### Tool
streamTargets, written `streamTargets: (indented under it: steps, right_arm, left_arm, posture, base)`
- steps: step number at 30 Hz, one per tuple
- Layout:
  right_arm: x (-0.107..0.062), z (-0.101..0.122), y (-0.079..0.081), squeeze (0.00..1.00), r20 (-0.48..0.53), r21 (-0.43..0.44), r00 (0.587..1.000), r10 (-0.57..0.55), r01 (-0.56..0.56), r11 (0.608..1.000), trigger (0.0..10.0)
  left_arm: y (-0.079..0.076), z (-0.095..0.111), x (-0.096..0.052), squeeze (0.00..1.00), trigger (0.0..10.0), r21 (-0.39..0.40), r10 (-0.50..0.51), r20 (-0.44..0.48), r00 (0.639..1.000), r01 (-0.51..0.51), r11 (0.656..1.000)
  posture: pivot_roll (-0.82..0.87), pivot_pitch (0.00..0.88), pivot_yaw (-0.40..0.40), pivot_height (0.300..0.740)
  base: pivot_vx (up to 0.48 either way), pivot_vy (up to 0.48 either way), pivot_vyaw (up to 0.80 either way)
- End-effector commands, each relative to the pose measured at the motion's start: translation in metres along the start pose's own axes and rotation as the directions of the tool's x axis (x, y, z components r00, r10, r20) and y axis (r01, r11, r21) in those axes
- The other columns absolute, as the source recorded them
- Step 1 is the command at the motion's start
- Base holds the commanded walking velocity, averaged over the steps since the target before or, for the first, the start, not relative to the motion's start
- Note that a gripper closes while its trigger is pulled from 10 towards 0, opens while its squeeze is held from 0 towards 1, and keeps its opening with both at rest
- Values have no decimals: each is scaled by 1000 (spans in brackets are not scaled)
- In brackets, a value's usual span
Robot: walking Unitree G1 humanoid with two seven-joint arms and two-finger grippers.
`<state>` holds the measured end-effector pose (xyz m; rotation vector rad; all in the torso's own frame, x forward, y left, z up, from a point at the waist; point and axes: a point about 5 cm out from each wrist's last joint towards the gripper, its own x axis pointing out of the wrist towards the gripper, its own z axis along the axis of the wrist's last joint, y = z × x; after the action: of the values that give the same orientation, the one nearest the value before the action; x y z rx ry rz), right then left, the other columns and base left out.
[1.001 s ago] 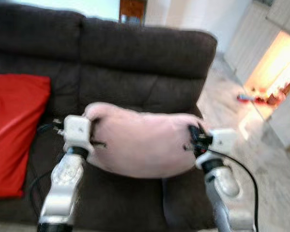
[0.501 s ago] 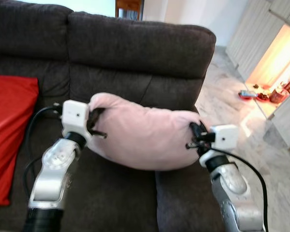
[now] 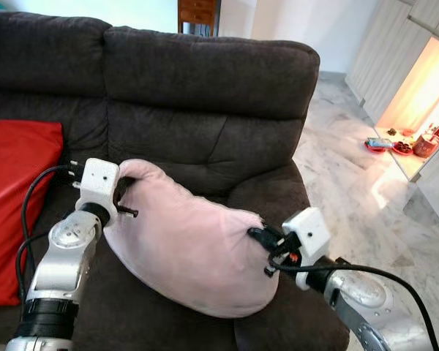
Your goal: Move the pillow to the sofa from floor
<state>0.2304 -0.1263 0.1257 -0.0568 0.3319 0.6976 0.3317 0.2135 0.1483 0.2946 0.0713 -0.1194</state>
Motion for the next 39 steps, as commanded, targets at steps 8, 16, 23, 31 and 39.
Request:
streamTargets:
  steps: [8, 16, 23, 31, 39]
  right_arm:
    - [-5, 19, 12, 0, 42, 108, 996, 75, -79, 991, 10000]
    - [-14, 17, 21, 0, 9, 119, 990, 139, -139, 983, 10000]
    - [-23, 19, 17, 0, 80, 249, 991, 103, -120, 961, 10000]
    - [-32, 15, 20, 0, 195, 431, 979, 52, -133, 893, 10000]
    - [-32, 13, 26, 0, 204, 486, 979, 30, -127, 865, 10000]
  left_arm:
    - [4, 46, 39, 0, 10000, 123, 53, 146, 988, -71, 990]
    - [-33, 48, 65, 0, 10000, -6, -155, 84, 984, 156, 988]
    - [-86, 59, 72, 0, 10000, -45, -422, 101, 901, 428, 903]
    - [-114, 78, 74, 0, 10000, -13, -474, 183, 861, 484, 875]
    - [-110, 86, 80, 0, 10000, 17, -403, 182, 897, 407, 913]
  posture:
    - [22, 0, -110, 740]
    - [5, 0, -104, 740]
    - [-24, 0, -98, 740]
    - [-28, 0, -90, 740]
    - [-46, 0, -82, 740]
  base:
    - [0, 0, 0]
    - [0, 0, 0]
    - [0, 0, 0]
    - [0, 0, 0]
    - [0, 0, 0]
